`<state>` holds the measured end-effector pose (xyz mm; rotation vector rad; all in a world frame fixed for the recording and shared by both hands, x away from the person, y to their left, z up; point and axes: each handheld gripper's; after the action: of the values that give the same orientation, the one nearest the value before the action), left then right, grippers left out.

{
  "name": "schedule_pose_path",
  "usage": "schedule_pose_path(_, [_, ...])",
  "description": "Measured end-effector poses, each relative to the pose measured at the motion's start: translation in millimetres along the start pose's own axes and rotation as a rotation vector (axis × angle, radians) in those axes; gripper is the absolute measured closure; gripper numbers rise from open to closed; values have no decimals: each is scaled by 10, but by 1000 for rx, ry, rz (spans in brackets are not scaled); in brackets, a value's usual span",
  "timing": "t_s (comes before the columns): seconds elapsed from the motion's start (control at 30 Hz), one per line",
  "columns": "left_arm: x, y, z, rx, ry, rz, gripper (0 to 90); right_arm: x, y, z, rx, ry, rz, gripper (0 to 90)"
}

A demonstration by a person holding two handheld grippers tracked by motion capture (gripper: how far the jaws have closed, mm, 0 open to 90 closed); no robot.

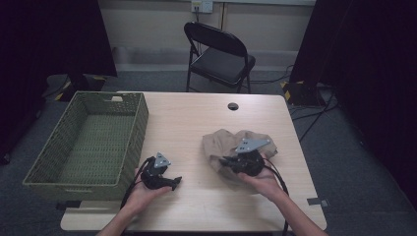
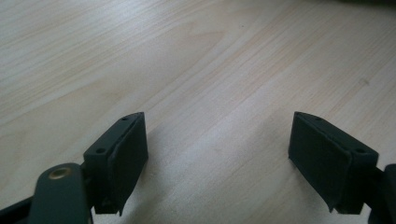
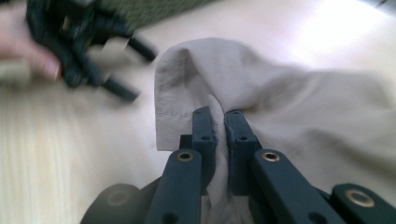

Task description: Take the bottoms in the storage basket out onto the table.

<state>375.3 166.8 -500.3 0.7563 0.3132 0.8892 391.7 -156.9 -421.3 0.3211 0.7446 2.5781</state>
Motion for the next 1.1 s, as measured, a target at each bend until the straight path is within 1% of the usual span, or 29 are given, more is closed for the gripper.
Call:
schedule_pose_path(0.07, [1,0,0,-1,-1,-1,194,-92,104,49,-34,-10,-45,850])
schedule_pose_path(0.1, [2,-1,0,-1,-1,-1,194,-153,157,52,-56,-26,-68,850])
schedule_pose_path(0.13, [3,-1,0,-1,-2,-2,194,-222,202,42,-74,-42,-87,850])
schedule_pose_path(0.2, [4,-2,-1,-2,-3,-4,193,-360,264,-12,-87,-65,-153,849])
schedule_pose_path(0.23, [5,-2,0,-2,-3,-4,193,-437,286,-55,-91,-88,-173,848])
schedule_pose_path(0.27, [5,-2,0,-2,-3,-4,193,-515,301,-102,-91,-109,-194,848])
schedule_pose_path(0.3, [5,-2,0,-1,-3,-4,193,-585,308,-154,-80,-126,-219,847])
schedule_pose_path(0.33, [5,-2,1,-1,-3,-4,193,-651,307,-211,-73,-148,-234,845])
schedule_pose_path(0.37, [5,-3,2,0,-3,-5,193,-707,297,-271,-64,-165,-239,842])
schedule_pose_path(0.4, [10,-1,5,1,-12,-1,193,-746,277,-327,-38,-164,-253,839])
schedule_pose_path(0.43, [10,-1,5,1,-12,-1,193,-776,257,-374,-21,-163,-272,837])
schedule_pose_path(0.5, [10,-1,5,1,-12,-1,193,-830,232,-436,-7,-182,-261,834])
schedule_pose_path(0.57, [7,-2,3,1,-6,-3,193,-851,201,-475,5,-184,-245,833])
schedule_pose_path(0.6, [5,-2,2,0,-2,-4,193,-855,169,-494,34,-179,-229,833])
schedule_pose_path(0.63, [7,-1,2,0,-6,-3,193,-846,134,-518,53,-170,-228,833])
schedule_pose_path(0.67, [6,-3,2,0,-4,-5,193,-835,96,-550,58,-172,-225,835])
schedule_pose_path(0.7, [8,-2,3,0,-7,-5,193,-815,53,-571,74,-171,-210,836])
schedule_pose_path(0.73, [7,-2,3,0,-6,-4,193,-792,9,-579,91,-159,-184,836])
schedule_pose_path(0.77, [8,-3,3,0,-7,-4,193,-760,-34,-582,101,-161,-156,835])
schedule_pose_path(0.8, [8,-3,4,1,-7,-5,192,-716,-87,-583,108,-151,-137,836])
schedule_pose_path(0.87, [13,-3,8,3,-15,-1,191,-595,-201,-552,134,-92,-143,835])
schedule_pose_path(0.9, [13,-3,9,3,-14,1,192,-552,-251,-534,132,-84,-119,835])
schedule_pose_path(0.93, [12,-4,10,3,-13,1,192,-520,-301,-526,122,-91,-88,834])
schedule_pose_path(0.97, [15,-4,10,3,-15,-2,192,-476,-355,-518,119,-83,-74,834])
schedule_pose_path(1.03, [22,2,13,8,-18,-12,197,-383,-447,-477,121,-49,-58,833])
schedule_pose_path(1.1, [31,15,15,12,-12,-26,219,-303,-514,-437,120,-22,-46,819])
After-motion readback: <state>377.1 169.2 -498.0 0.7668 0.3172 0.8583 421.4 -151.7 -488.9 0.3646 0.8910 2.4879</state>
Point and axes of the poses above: each handheld gripper's, and its own axes: y roughly backward along the jaws, z roughly out of its top, x roughly to its left, and after that the axes turned 5 degrees about z, right-handed
